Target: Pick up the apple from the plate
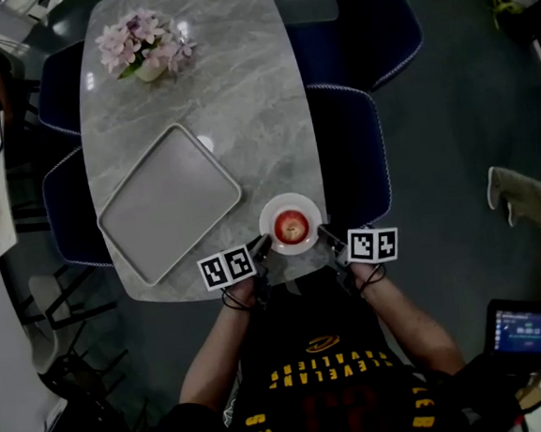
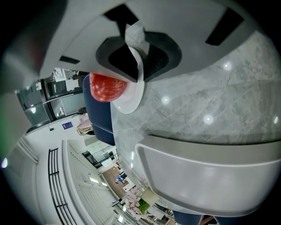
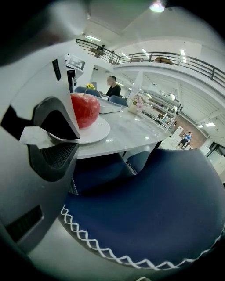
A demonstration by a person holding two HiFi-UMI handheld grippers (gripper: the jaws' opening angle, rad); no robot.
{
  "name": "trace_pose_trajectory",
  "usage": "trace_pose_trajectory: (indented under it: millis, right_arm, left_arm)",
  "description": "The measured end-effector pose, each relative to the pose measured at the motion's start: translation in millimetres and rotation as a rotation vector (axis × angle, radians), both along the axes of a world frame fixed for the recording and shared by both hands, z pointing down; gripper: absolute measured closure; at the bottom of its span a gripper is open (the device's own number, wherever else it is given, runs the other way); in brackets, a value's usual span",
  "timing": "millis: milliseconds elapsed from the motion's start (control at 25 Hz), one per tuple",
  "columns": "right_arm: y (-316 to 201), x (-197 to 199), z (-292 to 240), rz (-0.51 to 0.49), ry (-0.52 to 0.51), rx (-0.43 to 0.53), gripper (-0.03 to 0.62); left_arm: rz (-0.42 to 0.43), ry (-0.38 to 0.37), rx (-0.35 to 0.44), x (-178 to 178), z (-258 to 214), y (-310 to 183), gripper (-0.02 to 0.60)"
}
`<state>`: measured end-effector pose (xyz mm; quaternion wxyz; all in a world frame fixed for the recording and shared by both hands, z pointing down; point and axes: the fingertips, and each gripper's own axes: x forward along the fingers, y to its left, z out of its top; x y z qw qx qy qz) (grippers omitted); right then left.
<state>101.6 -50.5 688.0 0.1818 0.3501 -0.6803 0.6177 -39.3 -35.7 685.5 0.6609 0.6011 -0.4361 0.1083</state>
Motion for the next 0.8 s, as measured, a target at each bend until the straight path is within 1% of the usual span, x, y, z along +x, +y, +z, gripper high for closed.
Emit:
trace_pose_trajectory:
  millis: [320,480,560,680,800]
  right_arm:
    - [0.2,-1.3,-0.5,-0.042,0.056,0.048,0.560]
    - [-0.9,5.4,-2.3,-0.035,0.088,0.068,0.557]
    - [-3.7,11.5,-4.7,-0.022,0.102,0.081,0.531]
    - [-10.0,19.6,-14.0,-0.007,0.115,0.117,0.531]
    - [-16.4,26.7,-26.5,-0.001,0.134,0.178,0.532]
  left_arm:
    - [0.022,-0.032,0.009,1.4,-0.8,0.1,0.543]
    - [0.026,-0.057,0.012,4.0,-4.2,0.1,0.501]
    - [0.018,-0.076,0.019,1.1,-6.5,-0.8,0.482]
    - [-0.003,-0.092,0.033,-9.2,-11.3,-1.8,0.480]
    - [-0.033,-0.097,0.056,-21.7,-18.1,-2.8,0.480]
